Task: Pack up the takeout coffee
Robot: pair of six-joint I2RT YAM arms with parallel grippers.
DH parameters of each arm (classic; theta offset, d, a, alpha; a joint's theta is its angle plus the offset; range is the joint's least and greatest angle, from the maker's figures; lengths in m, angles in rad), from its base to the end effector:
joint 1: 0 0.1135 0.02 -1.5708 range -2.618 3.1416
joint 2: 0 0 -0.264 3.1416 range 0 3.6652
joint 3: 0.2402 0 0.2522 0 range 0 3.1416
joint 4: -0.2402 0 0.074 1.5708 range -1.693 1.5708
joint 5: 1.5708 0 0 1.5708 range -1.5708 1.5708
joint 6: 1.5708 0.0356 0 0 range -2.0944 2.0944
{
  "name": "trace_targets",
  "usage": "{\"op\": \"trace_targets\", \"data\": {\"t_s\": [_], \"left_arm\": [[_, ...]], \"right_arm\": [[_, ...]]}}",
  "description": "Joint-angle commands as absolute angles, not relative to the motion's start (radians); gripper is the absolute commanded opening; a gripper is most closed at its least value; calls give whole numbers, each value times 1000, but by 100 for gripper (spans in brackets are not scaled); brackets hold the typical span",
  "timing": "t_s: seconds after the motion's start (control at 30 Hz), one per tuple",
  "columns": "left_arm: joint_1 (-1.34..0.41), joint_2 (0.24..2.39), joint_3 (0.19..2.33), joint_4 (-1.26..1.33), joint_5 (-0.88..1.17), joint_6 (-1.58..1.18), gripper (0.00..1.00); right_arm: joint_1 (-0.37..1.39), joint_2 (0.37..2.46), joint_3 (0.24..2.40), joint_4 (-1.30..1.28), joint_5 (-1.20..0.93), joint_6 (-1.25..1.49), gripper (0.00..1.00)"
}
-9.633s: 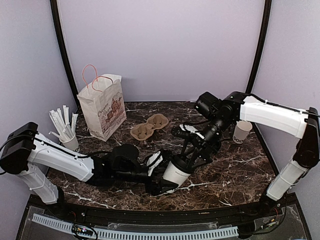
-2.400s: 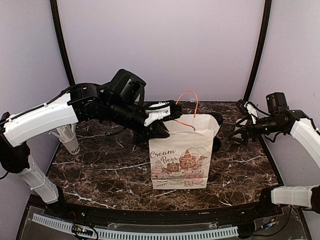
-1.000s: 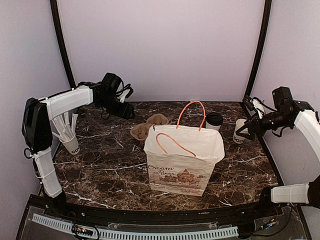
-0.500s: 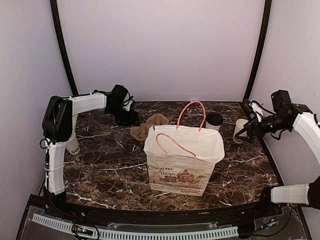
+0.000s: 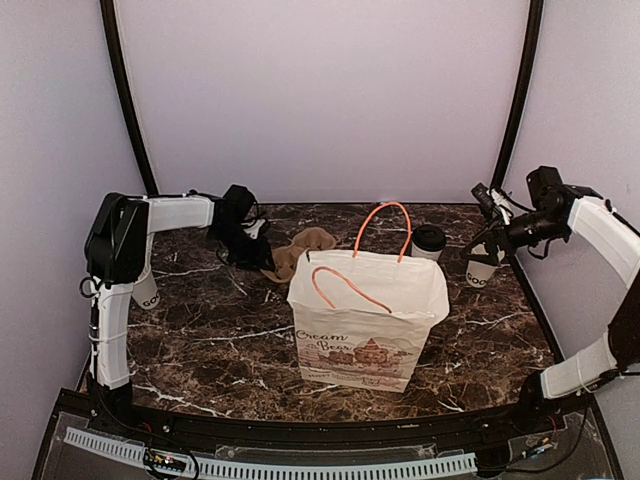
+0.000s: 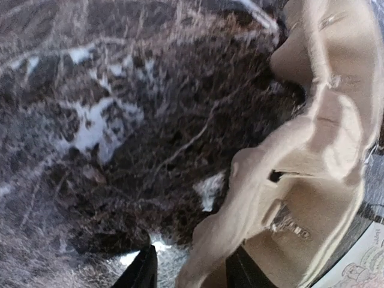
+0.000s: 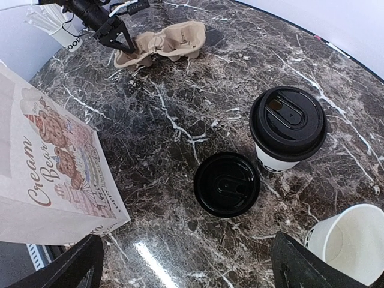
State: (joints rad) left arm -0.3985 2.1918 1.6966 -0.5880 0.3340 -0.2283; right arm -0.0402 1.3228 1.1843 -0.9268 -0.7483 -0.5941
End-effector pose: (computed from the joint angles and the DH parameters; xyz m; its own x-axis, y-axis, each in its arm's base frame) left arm 0.4269 -0.1924 0.1695 -0.9081 0.1504 -0.3908 0.3107 0.8676 -0.3881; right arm 0.2553 0.0140 0.3075 -0.5566 -0.3882 -0.7345 -0.7377 0.6375 0.2222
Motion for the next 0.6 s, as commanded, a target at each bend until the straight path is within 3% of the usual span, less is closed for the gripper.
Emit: {"op": "trace_targets", "data": {"t_s": [0.0,0.27,0.57], "left_arm": [[-411,2135,1648,-666,339,-180,38],[-420,1950,1481,-737,269,-126,30],[-420,1714,1138,-764,250,-116,22]], "right_arm": [[-44,1335,1211,-916,-815,-611,99],[-43,1314,1196,-900,-796,-609,99],[-43,1319,1173,-879,-772,-609,99]]}}
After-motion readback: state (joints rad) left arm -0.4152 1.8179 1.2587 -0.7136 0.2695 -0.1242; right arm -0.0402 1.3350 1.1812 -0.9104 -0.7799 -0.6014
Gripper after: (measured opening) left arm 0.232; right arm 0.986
